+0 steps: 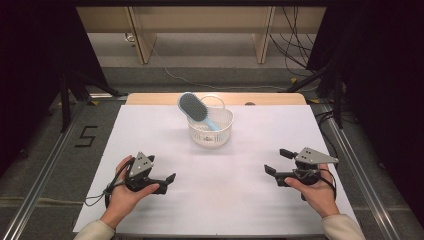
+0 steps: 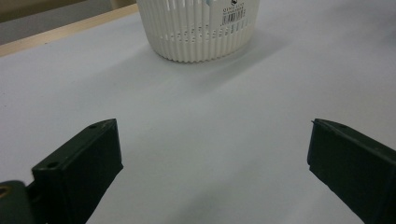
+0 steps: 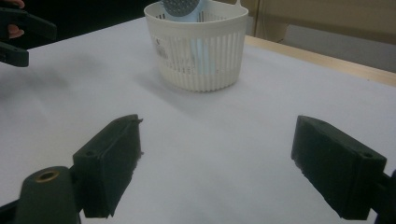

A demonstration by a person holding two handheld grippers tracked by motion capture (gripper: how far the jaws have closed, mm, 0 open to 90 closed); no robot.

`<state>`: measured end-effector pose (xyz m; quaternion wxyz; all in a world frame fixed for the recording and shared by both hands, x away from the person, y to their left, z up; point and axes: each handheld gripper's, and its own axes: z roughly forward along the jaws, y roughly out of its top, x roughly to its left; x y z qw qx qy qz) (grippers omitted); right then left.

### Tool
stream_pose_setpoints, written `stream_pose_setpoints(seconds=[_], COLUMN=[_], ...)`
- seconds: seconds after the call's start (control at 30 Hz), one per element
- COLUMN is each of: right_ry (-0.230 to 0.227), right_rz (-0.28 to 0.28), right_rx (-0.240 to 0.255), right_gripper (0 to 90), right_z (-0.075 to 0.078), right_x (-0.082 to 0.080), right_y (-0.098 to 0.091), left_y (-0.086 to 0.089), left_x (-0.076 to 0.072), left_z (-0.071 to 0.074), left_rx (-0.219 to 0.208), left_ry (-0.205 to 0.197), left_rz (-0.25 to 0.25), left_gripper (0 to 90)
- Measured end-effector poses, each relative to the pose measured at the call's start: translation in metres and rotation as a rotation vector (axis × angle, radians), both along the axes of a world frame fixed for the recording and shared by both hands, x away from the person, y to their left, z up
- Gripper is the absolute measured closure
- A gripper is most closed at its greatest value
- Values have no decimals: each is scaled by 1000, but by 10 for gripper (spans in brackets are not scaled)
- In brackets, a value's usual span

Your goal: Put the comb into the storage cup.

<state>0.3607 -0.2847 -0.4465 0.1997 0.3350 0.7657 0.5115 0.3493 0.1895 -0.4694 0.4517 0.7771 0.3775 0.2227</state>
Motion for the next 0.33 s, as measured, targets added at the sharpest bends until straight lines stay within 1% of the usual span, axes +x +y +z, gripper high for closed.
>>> stream_pose_setpoints(seconds=[0.17, 0.33], right_ry=[9, 11], right_rz=[3, 3], right_rx=[28, 29], right_gripper=[172, 167], right_z=[-1, -2], right_x=[0, 1], right_y=[-1, -2], left_y=[-1, -1], left_x=[0, 1], left_z=[0, 0], left_rx=[-3, -5], left_ry=[1, -1], left_rz=[-7, -6], left_gripper=[24, 24])
